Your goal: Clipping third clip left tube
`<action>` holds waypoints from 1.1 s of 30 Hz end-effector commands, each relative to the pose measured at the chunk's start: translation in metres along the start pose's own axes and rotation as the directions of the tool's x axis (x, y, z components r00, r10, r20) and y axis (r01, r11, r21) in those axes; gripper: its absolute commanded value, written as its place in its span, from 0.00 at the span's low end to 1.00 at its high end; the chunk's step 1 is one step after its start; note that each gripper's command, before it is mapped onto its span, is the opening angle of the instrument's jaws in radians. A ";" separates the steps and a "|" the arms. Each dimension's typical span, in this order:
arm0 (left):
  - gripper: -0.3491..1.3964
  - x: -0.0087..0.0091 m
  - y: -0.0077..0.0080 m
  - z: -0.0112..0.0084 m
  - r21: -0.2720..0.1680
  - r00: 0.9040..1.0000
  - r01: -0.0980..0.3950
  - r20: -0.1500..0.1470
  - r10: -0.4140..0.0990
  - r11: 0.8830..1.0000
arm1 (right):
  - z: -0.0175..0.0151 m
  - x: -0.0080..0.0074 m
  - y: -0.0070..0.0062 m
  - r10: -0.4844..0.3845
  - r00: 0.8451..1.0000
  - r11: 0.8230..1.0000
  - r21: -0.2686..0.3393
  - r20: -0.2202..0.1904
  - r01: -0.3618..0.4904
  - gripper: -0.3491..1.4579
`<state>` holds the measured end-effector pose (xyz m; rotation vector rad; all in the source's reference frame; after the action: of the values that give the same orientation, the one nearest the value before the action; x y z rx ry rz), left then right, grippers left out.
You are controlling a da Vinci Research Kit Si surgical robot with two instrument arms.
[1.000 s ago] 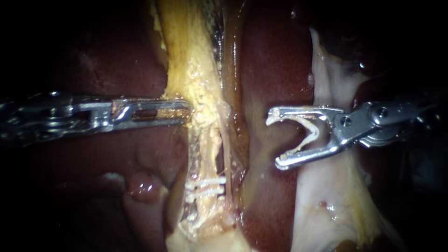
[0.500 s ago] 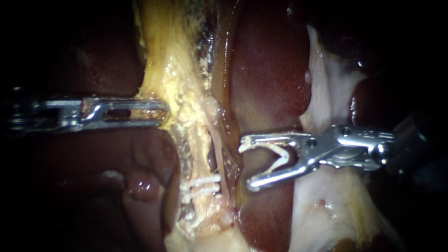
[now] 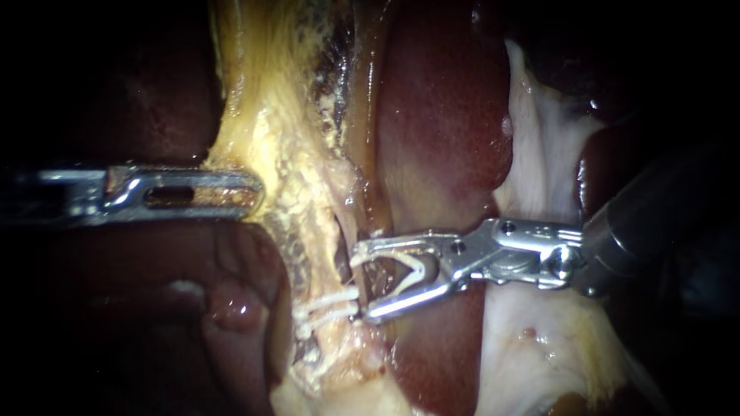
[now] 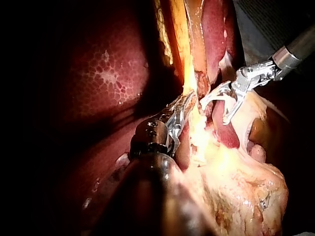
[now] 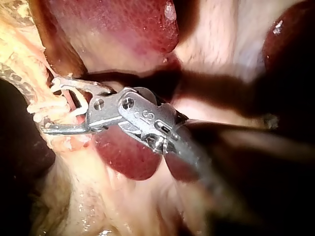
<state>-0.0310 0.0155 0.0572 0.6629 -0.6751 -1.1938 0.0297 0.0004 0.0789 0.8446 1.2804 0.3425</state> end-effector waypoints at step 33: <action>0.00 0.0001 0.0000 -0.0004 -0.001 1.000 -0.006 0.002 0.006 1.000 | 0.0056 0.0006 0.0022 0.054 0.996 0.989 0.142 -0.069 -0.044 0.52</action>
<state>-0.0306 0.0154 0.0570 0.6580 -0.6772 -1.1899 0.0356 0.0002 0.0804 1.0046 1.3703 0.3278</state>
